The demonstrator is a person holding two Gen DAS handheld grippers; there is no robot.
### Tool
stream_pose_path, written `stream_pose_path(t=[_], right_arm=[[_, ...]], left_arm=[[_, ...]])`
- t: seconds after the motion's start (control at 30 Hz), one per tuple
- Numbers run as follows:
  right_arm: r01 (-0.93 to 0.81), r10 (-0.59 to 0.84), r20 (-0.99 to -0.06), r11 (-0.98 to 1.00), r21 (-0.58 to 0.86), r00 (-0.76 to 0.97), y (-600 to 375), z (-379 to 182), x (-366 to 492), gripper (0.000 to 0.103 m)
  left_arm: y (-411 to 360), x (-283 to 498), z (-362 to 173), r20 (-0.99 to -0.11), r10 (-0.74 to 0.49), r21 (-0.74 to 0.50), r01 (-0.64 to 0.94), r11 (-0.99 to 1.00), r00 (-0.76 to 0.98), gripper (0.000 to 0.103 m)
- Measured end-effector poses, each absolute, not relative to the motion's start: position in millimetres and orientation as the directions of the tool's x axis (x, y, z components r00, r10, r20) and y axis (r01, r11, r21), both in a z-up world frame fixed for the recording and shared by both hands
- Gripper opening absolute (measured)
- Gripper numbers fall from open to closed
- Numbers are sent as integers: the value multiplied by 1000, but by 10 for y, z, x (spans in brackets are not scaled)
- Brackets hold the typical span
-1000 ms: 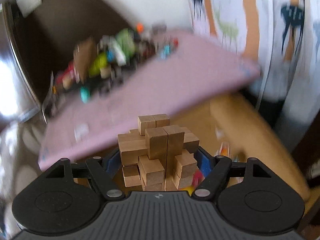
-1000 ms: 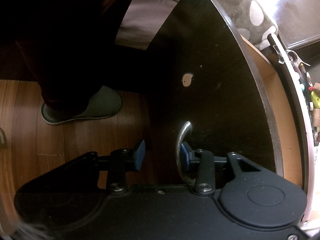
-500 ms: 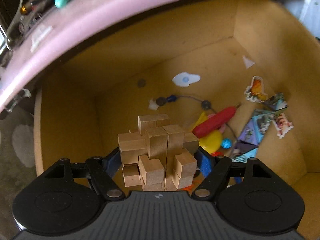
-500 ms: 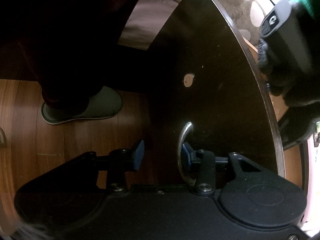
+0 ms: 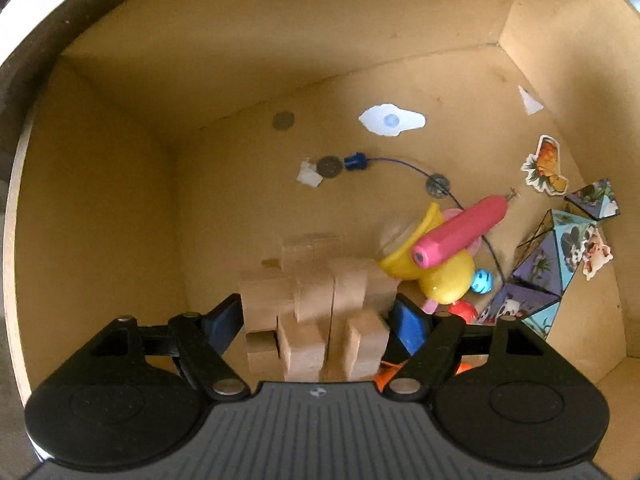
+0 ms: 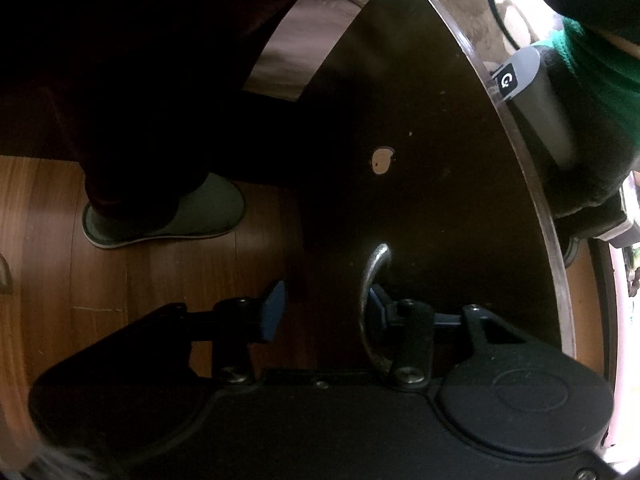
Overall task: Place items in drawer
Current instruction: 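Carry the wooden burr puzzle into the drawer and release it, then raise the left gripper back toward the toys on the nightstand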
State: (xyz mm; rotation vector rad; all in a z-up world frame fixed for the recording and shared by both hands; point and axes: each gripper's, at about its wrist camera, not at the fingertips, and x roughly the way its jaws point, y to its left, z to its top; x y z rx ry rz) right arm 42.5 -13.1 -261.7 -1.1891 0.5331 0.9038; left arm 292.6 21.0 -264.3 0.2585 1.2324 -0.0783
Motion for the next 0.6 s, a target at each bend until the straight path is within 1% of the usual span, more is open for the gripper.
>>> stream_pose_path(t=[0.07, 0.27, 0.4, 0.6], right_arm=[[-826, 312, -770, 100, -555, 556, -126, -2604, 428, 48], [-827, 323, -770, 84, -556, 550, -176, -2660, 437, 48], [-827, 321, -770, 85, -556, 551, -164, -2681, 437, 49], [-825, 318, -770, 83, -559, 554, -148, -2684, 426, 51]], left_arm=[[207, 2909, -2590, -932, 77, 152, 189, 970, 354, 82], [190, 2833, -2427, -917, 86, 167, 180, 969, 389, 84], [112, 2764, -2302, -903, 121, 221, 202, 954, 413, 86], [24, 2710, -2106, -889, 134, 248, 214, 945, 438, 88]])
